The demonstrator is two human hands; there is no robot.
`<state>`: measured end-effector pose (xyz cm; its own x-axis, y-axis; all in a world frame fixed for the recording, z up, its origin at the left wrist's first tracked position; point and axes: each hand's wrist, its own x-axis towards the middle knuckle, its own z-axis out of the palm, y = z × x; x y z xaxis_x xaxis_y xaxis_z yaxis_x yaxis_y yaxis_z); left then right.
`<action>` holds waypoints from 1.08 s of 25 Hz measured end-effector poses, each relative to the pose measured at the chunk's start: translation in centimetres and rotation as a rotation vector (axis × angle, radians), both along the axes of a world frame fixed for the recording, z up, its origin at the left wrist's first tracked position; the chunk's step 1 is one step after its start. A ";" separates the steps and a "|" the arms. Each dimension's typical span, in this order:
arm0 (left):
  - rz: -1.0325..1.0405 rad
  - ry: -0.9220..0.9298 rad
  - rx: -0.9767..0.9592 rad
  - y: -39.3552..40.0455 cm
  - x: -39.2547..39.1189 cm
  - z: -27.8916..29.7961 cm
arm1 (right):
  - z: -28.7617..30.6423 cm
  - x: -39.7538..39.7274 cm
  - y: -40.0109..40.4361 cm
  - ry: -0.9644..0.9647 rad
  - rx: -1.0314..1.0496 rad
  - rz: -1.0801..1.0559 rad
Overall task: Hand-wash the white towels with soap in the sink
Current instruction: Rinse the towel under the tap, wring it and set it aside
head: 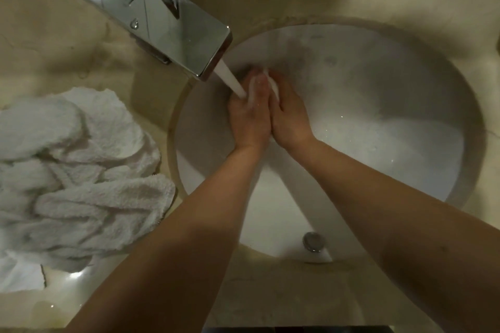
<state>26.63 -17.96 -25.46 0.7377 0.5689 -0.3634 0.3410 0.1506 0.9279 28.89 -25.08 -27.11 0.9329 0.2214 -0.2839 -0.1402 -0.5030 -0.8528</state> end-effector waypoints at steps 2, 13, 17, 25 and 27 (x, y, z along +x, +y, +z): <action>0.005 0.054 0.031 0.0 -0.3 -0.9 | -0.4 -0.5 0.3 -0.010 -0.049 -0.072; 0.028 0.108 0.371 0.2 1.6 -3.5 | -1.4 3.6 1.3 -0.334 -0.246 0.060; -0.062 0.126 0.579 0.3 1.5 -4.2 | -1.8 3.9 1.0 -0.507 -0.327 0.075; -0.001 0.258 0.724 -0.3 0.1 -2.7 | 0.3 2.5 0.7 -0.094 -0.295 0.022; 0.211 0.390 0.517 -1.1 -0.7 -0.8 | 0.4 1.3 0.4 -0.021 -0.198 -0.136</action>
